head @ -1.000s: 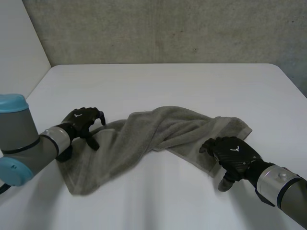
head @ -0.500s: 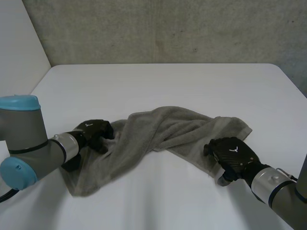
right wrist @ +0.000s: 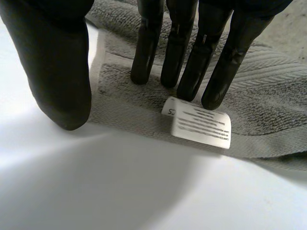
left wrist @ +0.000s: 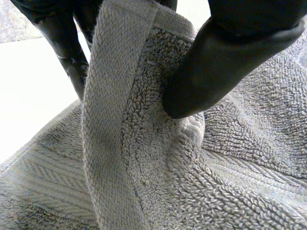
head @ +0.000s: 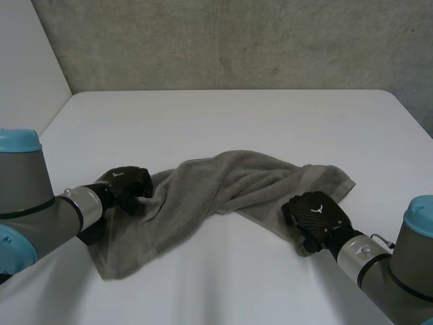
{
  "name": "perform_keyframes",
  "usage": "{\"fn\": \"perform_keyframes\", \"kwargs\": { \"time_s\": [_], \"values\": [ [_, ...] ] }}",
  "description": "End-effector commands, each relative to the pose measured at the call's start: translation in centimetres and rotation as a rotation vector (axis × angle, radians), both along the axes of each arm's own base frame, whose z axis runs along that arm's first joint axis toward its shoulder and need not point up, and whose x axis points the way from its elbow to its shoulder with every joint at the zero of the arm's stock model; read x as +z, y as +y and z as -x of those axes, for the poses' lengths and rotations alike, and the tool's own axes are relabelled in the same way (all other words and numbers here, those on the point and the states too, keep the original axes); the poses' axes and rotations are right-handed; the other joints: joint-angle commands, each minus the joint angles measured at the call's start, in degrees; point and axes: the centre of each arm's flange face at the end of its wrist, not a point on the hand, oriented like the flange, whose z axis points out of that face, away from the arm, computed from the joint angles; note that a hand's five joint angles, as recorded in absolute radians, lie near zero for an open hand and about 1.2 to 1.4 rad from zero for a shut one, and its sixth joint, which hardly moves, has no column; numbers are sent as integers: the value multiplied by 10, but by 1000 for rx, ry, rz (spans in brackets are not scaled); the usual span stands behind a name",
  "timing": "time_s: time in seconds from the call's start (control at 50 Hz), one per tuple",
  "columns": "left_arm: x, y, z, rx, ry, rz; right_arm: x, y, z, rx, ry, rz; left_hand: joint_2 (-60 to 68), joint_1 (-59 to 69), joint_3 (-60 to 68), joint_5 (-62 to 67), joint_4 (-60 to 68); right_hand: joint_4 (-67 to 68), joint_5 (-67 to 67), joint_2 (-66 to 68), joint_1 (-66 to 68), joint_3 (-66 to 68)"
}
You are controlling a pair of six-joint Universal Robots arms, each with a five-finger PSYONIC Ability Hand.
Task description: Fold the towel.
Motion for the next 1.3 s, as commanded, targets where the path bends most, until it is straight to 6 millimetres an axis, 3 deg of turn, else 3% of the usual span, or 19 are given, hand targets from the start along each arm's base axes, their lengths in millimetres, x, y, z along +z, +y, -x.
{"fn": "perform_keyframes", "kwargs": {
  "time_s": [0.02,0.26,0.32,0.36,0.44,0.5,0.54,0.56,0.58,0.6,0.62,0.7,0.72,0.76,0.82,0.9,1.1,1.18,1.3],
  "values": [
    [1,0,0,13,22,-12,0,-6,-1,-3,-10,33,35,62,37,53,22,23,37,22,24,21],
    [-1,0,0,16,24,-19,-2,-11,-1,-21,-8,60,35,62,37,53,22,55,69,54,56,53],
    [-1,0,0,16,24,-19,-3,-11,-1,-21,-8,60,35,62,37,53,22,166,180,165,167,164],
    [-1,0,-1,17,24,-19,-1,-11,-1,-23,-9,61,35,62,37,53,22,371,386,371,372,370],
    [7,-2,-2,21,28,4,8,-13,-2,-21,-19,85,35,62,37,53,22,372,387,372,373,371],
    [14,-3,-2,23,33,24,33,-16,-2,-26,-41,143,35,62,37,53,22,372,387,372,373,371],
    [41,-8,-7,37,49,104,86,-16,-1,-24,-74,253,35,62,37,53,22,372,387,372,373,371],
    [41,-8,-7,37,50,104,86,-15,-1,-24,-74,253,35,62,37,53,22,372,387,372,373,371],
    [65,-11,-10,48,67,177,115,-16,0,-26,-95,298,35,62,37,53,22,372,387,372,373,371],
    [85,-13,-15,62,81,234,115,-16,0,-26,-95,299,35,62,37,53,22,372,387,372,373,371],
    [85,-13,-15,62,81,235,141,-15,0,-23,-107,334,35,62,37,53,22,372,387,372,373,371],
    [151,-9,-25,98,163,408,212,-17,1,-27,-153,409,35,62,37,53,22,372,387,372,373,371],
    [151,-9,-25,98,164,409,212,-17,1,-27,-153,409,35,62,37,53,22,372,387,372,373,371],
    [193,-4,-34,128,237,505,232,-17,1,-28,-165,421,35,62,37,53,22,372,387,372,373,371],
    [221,0,-45,157,294,569,267,-15,6,-38,-164,432,35,62,37,53,22,372,387,372,373,371],
    [234,-1,-55,166,312,602,302,-15,18,-67,-128,423,35,62,37,53,22,372,387,372,373,371],
    [220,-18,-74,174,302,540,283,-42,12,-22,44,310,35,62,37,53,22,372,387,372,373,371],
    [171,-49,-72,191,289,385,257,-62,0,15,108,264,35,62,37,53,22,372,387,372,373,371],
    [146,-78,-60,175,293,328,236,-91,-36,21,108,317,35,62,37,53,22,372,387,372,373,371]
  ]
}}
